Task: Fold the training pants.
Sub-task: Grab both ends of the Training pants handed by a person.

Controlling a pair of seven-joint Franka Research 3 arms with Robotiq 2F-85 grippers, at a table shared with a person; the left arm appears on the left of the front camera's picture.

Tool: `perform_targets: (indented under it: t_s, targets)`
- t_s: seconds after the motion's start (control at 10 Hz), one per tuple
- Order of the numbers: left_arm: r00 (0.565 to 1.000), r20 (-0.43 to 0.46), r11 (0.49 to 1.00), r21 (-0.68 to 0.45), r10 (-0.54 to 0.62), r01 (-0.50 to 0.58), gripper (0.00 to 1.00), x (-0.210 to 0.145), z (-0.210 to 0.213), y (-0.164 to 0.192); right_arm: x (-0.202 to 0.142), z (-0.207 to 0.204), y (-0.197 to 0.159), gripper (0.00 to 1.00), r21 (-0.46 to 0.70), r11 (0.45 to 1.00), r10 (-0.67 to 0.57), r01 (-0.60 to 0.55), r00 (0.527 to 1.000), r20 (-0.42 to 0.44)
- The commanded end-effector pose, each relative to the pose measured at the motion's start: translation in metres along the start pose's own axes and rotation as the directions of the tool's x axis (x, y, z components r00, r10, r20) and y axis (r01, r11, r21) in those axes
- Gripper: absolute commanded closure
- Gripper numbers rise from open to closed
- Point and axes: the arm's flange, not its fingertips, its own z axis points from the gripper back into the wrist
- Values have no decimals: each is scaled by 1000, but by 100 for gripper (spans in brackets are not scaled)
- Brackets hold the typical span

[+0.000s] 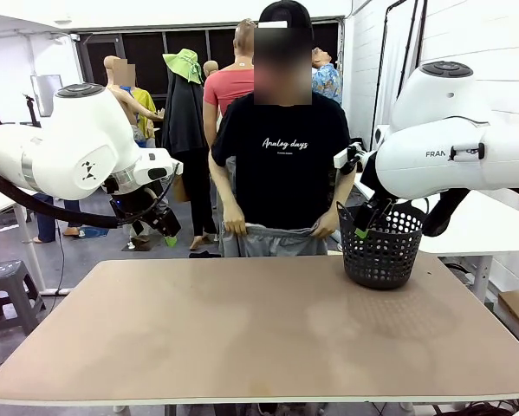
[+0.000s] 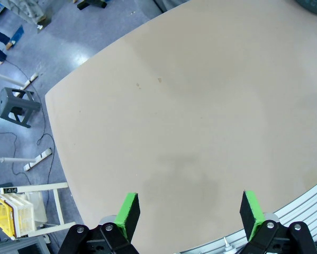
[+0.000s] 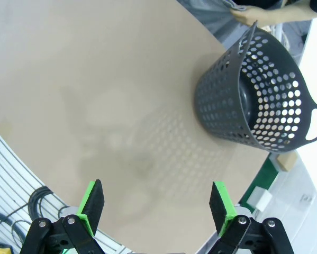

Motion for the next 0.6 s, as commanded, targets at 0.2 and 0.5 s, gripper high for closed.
perform_targets:
  t_s: [0.2,0.5]
  targets:
    - [1000,7,1000,1,-1,1,0,1,0,0,0,-1,0,0,-1,1000,0,0,1000,2]
    - [1000,7,1000,1,-1,1,0,1,0,0,0,-1,0,0,-1,1000,0,0,1000,2]
